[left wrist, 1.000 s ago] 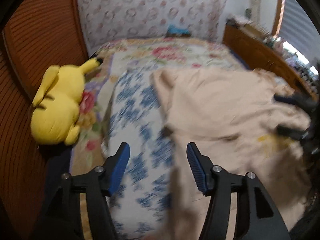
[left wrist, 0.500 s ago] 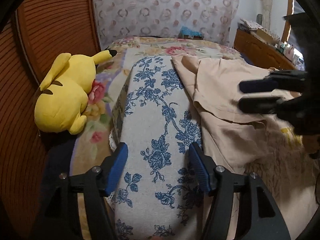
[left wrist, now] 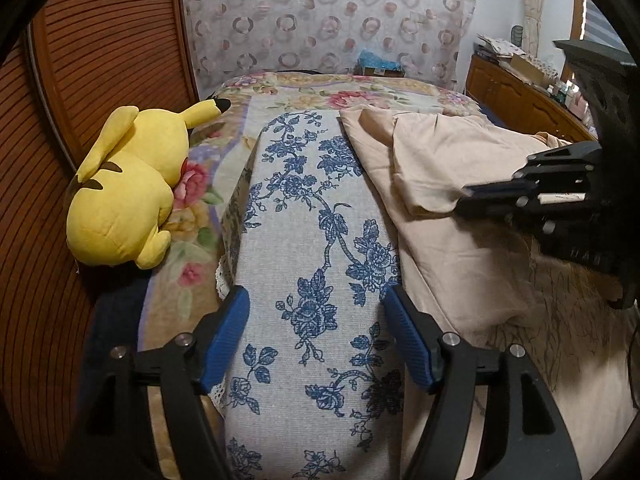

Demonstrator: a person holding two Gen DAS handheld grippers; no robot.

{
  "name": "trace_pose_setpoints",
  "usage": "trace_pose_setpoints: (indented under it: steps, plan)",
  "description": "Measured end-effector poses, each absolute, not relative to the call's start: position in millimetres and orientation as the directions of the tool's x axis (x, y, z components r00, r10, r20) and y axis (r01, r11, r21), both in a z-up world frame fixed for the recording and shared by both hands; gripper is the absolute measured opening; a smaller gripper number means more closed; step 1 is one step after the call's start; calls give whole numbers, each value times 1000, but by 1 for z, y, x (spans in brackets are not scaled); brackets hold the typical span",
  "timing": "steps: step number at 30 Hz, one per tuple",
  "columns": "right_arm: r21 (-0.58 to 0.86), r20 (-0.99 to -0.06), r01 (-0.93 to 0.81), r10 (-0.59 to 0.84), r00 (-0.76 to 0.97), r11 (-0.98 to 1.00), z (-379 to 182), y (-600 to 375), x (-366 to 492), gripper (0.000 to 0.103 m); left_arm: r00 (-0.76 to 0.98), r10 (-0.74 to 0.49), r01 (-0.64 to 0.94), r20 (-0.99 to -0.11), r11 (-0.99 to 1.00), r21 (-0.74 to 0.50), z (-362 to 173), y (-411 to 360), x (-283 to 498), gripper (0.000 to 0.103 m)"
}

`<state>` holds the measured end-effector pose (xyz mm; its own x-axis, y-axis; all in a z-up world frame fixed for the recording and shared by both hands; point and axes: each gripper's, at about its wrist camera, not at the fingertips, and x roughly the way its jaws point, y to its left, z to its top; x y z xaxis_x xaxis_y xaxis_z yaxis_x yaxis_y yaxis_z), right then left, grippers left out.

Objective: Fold small clothes

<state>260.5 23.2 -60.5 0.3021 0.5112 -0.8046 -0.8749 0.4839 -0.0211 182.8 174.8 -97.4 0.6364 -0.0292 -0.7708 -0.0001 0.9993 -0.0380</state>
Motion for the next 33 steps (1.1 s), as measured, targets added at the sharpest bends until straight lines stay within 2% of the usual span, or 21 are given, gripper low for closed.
trace_pose_setpoints:
  steps: [5,9,10,11,13,16,18,27,33]
  plan:
    - [-30,-769,-777,482,420,629,-49,-19,274,3,635,-30,3,-772,999,-36,-97,173,183,71]
    - [-9,-784,-695,427,451,719,-51,-54,286,3,635,-29,2,-772,999,-36,-97,172,182,71]
    - [-19,-787,-674,405,466,739,-53,-60,288,13,636,-29,2,-772,999,-35,-96,173,183,71]
    - [-22,-787,-665,396,472,747,-53,-63,289,28,636,-30,2,-771,999,-37,-96,173,183,71]
    - [8,-781,-661,417,464,750,-51,-71,291,35,636,-30,4,-771,999,-35,-96,172,183,71]
    - [50,-766,-666,457,452,744,-44,-78,290,40,638,-1,-13,-770,1000,-11,-94,169,181,71]
    - [68,-754,-682,485,443,729,-40,-78,286,40,641,20,-28,-767,1000,3,-92,166,177,71]
    - [159,-753,-744,567,334,649,-37,-76,241,41,684,-52,37,-728,999,-36,-64,137,151,71]
    - [178,-769,-777,578,273,603,-44,-62,199,40,653,-83,102,-753,995,-22,-68,117,137,71]
